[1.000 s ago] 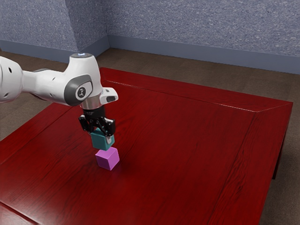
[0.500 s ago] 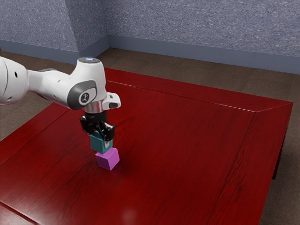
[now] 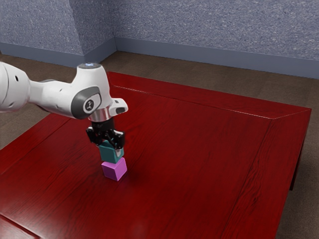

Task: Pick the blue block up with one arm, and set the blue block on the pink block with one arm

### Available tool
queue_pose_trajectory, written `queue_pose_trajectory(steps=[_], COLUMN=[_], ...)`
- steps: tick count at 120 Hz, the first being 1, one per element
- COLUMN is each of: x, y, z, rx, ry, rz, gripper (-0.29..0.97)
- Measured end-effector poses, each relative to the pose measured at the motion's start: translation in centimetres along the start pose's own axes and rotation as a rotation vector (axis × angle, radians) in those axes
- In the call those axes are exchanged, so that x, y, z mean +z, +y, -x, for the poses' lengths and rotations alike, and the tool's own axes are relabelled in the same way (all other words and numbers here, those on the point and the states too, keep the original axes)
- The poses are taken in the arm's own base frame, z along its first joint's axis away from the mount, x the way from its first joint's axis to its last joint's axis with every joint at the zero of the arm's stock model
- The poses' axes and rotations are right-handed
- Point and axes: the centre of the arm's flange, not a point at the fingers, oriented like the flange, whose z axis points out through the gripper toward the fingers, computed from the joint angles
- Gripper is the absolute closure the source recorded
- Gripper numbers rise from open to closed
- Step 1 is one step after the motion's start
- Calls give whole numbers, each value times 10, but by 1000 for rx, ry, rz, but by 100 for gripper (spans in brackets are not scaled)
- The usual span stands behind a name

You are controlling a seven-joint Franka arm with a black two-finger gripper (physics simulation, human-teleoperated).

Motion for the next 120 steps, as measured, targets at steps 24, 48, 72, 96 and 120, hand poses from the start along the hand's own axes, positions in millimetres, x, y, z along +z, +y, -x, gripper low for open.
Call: queue_pose_trajectory(steps=[24,48,72,96,120], x=[4,6,7,6,6], y=[2,1,-4,-4,-3], z=[1,3,3,2,2], rx=[-19,-29,2,52,90], ry=[22,27,31,38,41], rz=[8,9,1,-5,-7], gripper=[30,30,30,30,30])
